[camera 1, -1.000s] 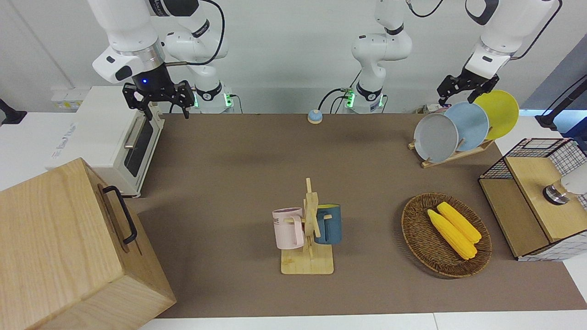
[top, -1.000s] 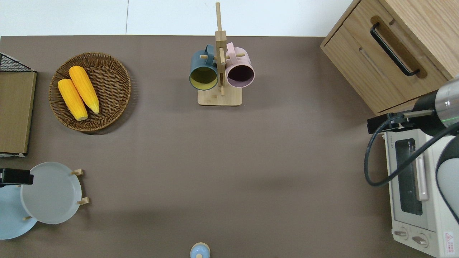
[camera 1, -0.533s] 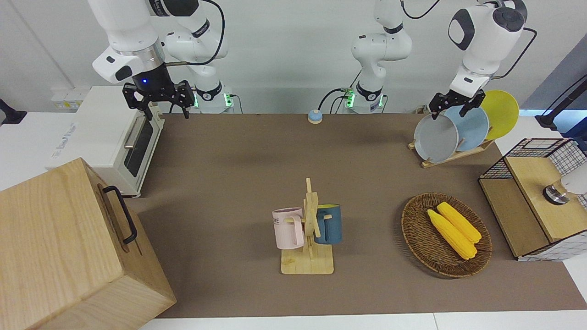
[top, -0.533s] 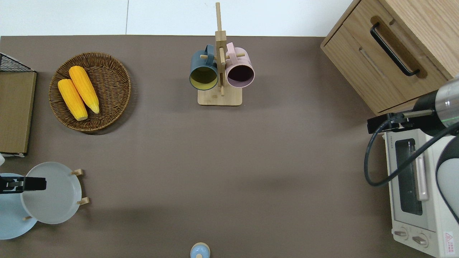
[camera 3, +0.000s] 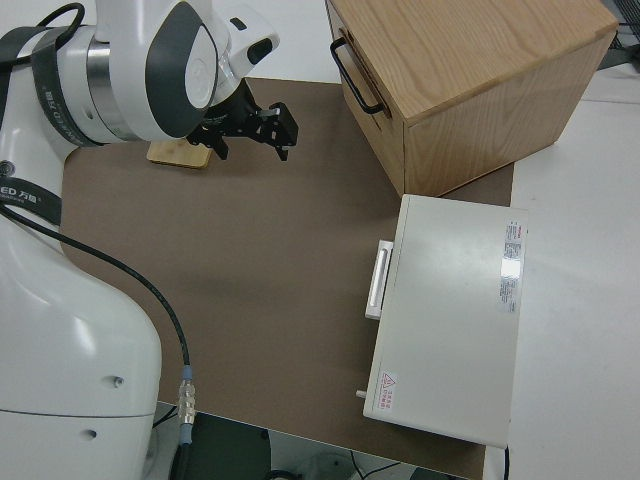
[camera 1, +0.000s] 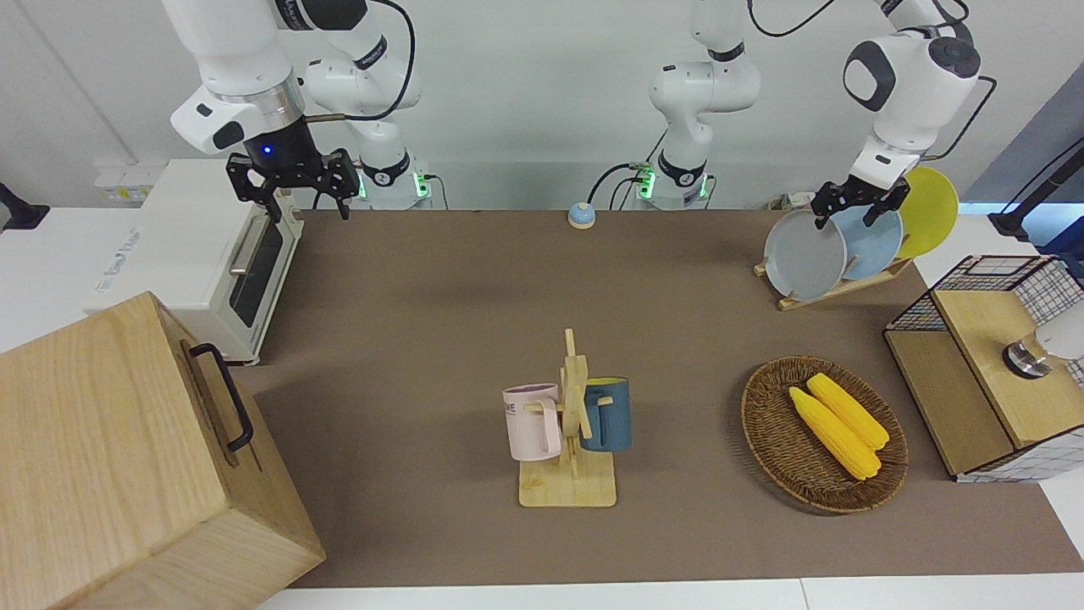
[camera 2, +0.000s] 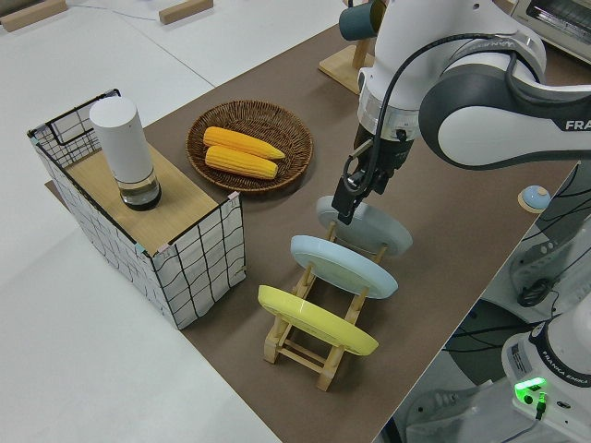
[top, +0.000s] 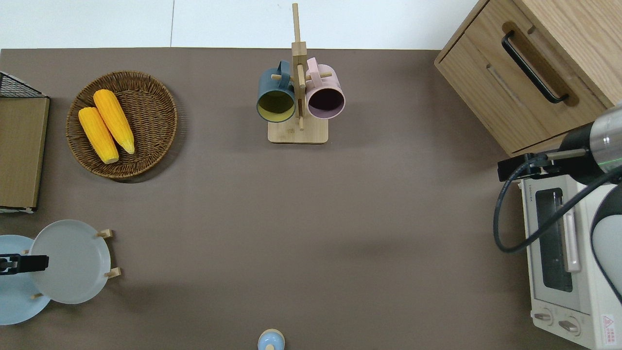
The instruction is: Pick gray plate from low plate rack and place it on table with left arm
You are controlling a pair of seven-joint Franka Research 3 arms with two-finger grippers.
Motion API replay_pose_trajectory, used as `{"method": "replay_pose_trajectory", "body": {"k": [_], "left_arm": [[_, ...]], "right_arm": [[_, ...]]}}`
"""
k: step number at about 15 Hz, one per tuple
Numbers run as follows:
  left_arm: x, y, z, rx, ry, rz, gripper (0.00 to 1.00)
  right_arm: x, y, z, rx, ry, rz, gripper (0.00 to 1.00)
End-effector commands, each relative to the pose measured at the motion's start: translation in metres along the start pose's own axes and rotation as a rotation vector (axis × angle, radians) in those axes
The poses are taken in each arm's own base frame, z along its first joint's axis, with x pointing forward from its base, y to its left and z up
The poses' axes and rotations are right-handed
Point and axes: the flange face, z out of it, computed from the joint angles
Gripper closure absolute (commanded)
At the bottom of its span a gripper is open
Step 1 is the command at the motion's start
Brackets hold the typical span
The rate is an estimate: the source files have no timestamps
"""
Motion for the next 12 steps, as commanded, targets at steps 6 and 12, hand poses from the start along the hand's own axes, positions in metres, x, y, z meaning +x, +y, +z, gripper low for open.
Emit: {"method": "replay_pose_trajectory", "body": {"k": [6, 12], "left_arm": [[-0.01, 0.013, 0.03, 0.009, 0.038, 0.035, 0.0], [-0.012, 0.015, 0.038, 0.006, 0.036, 0.029, 0.01]], "right_arm": [[0.001, 0.002, -0.003, -0.001, -0.004, 0.016, 0.017], [0.001, 0.002, -0.003, -0.001, -0.004, 0.016, 0.017]]}}
